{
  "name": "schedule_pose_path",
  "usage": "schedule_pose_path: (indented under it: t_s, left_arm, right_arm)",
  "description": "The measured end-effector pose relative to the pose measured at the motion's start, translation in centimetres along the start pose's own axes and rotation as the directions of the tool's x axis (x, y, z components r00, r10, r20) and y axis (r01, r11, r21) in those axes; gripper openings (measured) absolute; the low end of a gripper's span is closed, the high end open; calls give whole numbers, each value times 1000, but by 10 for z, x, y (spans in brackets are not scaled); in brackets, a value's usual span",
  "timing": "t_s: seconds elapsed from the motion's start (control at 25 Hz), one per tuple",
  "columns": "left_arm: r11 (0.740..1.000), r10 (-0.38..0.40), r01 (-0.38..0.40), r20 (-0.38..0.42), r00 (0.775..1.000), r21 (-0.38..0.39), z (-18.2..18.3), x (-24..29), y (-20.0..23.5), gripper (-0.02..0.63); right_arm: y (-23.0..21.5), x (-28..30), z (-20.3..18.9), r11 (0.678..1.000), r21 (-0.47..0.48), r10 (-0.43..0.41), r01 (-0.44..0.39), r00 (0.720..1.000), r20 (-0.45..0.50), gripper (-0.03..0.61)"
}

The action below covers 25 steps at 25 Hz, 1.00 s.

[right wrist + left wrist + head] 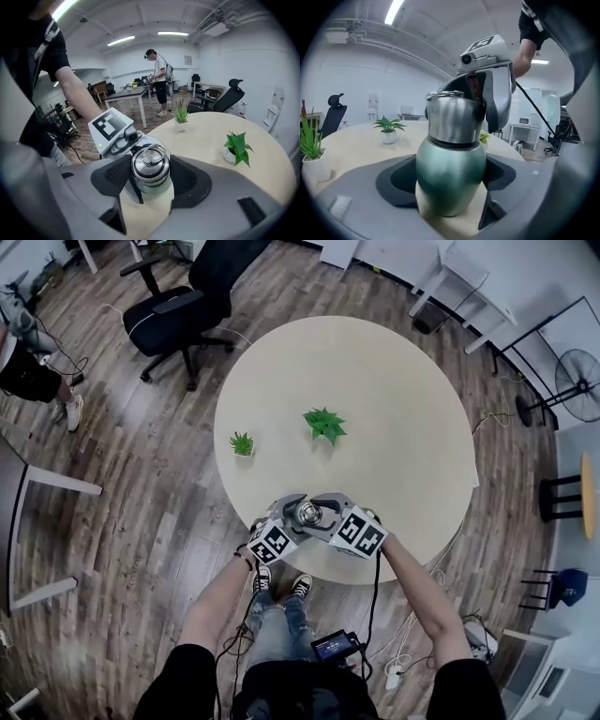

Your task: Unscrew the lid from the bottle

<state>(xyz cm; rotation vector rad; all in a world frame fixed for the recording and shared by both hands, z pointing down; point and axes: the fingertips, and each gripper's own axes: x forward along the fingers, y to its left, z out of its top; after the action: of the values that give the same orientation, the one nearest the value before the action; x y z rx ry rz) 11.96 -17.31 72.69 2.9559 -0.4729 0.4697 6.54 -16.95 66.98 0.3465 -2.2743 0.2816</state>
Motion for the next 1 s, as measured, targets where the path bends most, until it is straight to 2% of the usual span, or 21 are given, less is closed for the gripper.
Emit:
schedule_pose_path:
  t_s: [0.08, 0.16, 0.2, 0.28, 0.36, 0.4, 0.48, 0.56, 0.6, 0.64, 0.68, 0.72, 0.84, 0.88, 0.92, 1.0]
  left_arm:
    - [1000, 16, -16, 4, 1000, -3, 1, 0, 2, 390]
    - [998, 55, -55, 11, 998, -13, 1, 1, 3, 390]
    - [997, 78, -77, 13, 997, -20, 1, 1, 3, 390]
    - [991, 126, -125, 13, 992, -40, 0, 0, 3, 390]
    - [983, 174, -173, 13, 985, -61, -1, 0, 4, 390]
    - [979, 195, -193, 14, 981, -71, -1, 0, 5, 390]
    - [971, 225, -223, 15, 974, -84, 0, -1, 6, 390]
    - [967, 241, -239, 14, 970, -93, -1, -1, 6, 390]
    - [966, 242, -239, 14, 970, -98, -2, 0, 6, 390]
    - [967, 237, -234, 15, 971, -100, -2, 0, 5, 391]
    - [970, 226, -223, 17, 974, -98, -2, 0, 5, 391]
    - [974, 208, -206, 19, 978, -90, -2, 0, 5, 391]
    - [991, 125, -125, 10, 992, -49, -3, 0, 1, 390]
    - [995, 95, -95, 5, 995, -31, -3, 1, 0, 390]
    - [998, 65, -65, 0, 998, -12, -2, 1, -1, 390]
    - [1000, 16, -15, -12, 1000, 22, -1, 2, -3, 390]
  right_arm:
    - [-3, 0, 3, 998, 58, -39, 39, 999, 11, 283]
    - [-8, -4, 5, 972, 197, -135, 125, 990, 36, 392]
    - [-12, -7, 4, 942, 279, -205, 185, 978, 44, 406]
    - [-20, -15, 4, 847, 433, -360, 309, 932, 39, 372]
    - [-22, -20, 6, 748, 551, -461, 369, 887, 31, 335]
    - [-22, -20, 6, 712, 585, -489, 388, 872, 16, 336]
    - [-20, -14, -1, 661, 601, -523, 448, 850, -58, 334]
    - [-18, -9, -7, 637, 586, -544, 500, 831, -117, 320]
    - [-17, -8, -7, 640, 576, -549, 509, 827, -121, 290]
    - [-16, -7, -6, 655, 559, -547, 508, 829, -113, 262]
    - [-16, -6, -5, 686, 534, -532, 495, 841, -96, 262]
    - [-15, -5, -4, 730, 502, -500, 464, 863, -71, 262]
    - [-8, -3, -1, 898, 337, -306, 282, 952, 17, 261]
    - [-6, -3, -1, 941, 267, -225, 209, 974, 31, 261]
    - [-3, -3, -1, 969, 201, -151, 141, 988, 35, 261]
    - [0, -4, 0, 995, 92, -39, 37, 999, 22, 261]
